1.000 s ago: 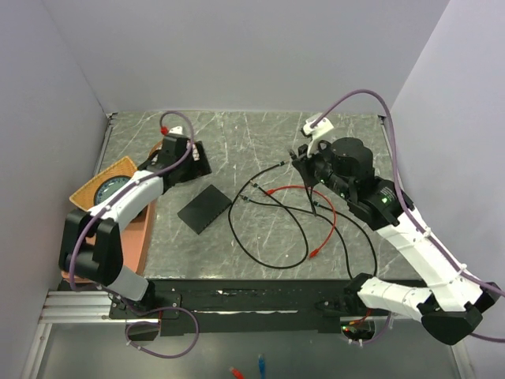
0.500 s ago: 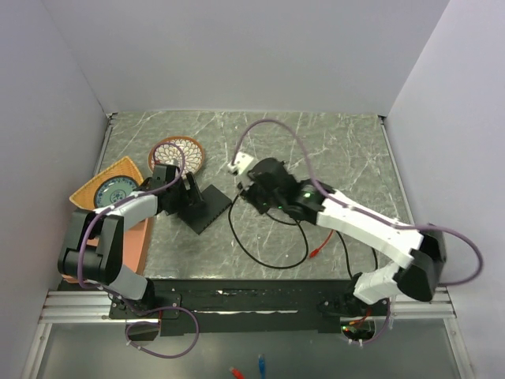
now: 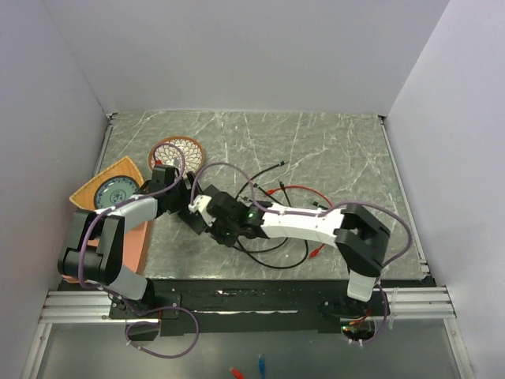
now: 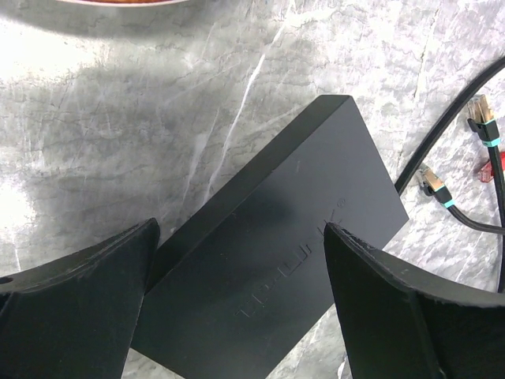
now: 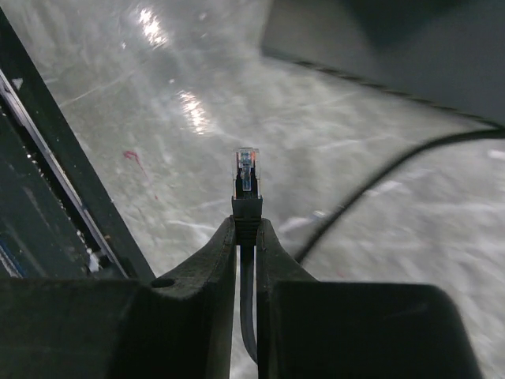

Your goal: Insert the plug into the switch port

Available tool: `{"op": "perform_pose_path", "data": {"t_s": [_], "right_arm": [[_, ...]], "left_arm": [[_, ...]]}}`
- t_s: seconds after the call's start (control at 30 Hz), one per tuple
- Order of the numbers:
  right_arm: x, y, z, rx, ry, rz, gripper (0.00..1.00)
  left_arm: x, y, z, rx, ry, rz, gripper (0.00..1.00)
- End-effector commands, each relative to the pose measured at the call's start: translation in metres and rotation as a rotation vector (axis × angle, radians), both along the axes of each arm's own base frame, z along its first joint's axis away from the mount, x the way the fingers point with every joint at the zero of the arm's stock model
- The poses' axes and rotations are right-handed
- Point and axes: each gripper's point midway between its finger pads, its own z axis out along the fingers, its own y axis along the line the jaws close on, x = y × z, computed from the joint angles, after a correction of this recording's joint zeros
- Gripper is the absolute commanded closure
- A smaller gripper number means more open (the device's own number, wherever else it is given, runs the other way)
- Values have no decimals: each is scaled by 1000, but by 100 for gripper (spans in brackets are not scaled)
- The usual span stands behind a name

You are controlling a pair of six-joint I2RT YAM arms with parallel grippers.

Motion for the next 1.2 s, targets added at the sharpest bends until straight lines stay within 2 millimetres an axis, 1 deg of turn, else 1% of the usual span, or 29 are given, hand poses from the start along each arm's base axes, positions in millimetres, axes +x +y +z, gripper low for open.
{"op": "perform_pose_path", "data": {"t_s": [0.0,0.03,0.07,0.13,0.17,0.23,0.27,0.33,0.37,0.47,0.5,0.6,0.73,0.93,1.17], "right_arm": [[3,36,6,95,20,-12,100],[0,37,1,89,29,-5,100],[1,38,-8,78,42,-9,100],[1,40,-17,75,51,-18,100],[3,39,-26,56,51,-31,100],[5,41,-31,63,56,-51,100],[4,40,-38,54,60,-57,100],[9,38,-45,46,48,-87,100],[9,34,-53,31,48,-100,100],[16,29,-65,9,31,-145,100],[21,24,-69,-7,9,-180,100],[27,15,-78,-25,-9,-230,100],[39,-2,-88,-63,-40,-301,100],[50,-33,-106,-114,-7,-396,100],[63,-63,-110,-186,-15,-484,100]], "left_arm": [[-7,-3,-5,-26,26,1,9],[-6,-3,-5,-27,23,1,9],[-6,-3,-5,-27,25,2,9],[-7,-3,-5,-28,25,1,9],[-6,-4,-4,-31,21,-1,9],[-6,-3,-2,-35,11,2,8],[-6,-4,-1,-33,7,-2,9],[-5,-3,1,-33,0,-3,9],[-4,-3,2,-29,-5,-6,9],[-2,-2,5,-25,-17,-11,9],[1,-3,8,-24,-26,-14,9],[6,-3,11,-19,-37,-23,9],[10,-3,12,-7,-43,-31,9],[15,1,20,21,-64,-33,10],[22,3,25,44,-80,-44,9]]}}
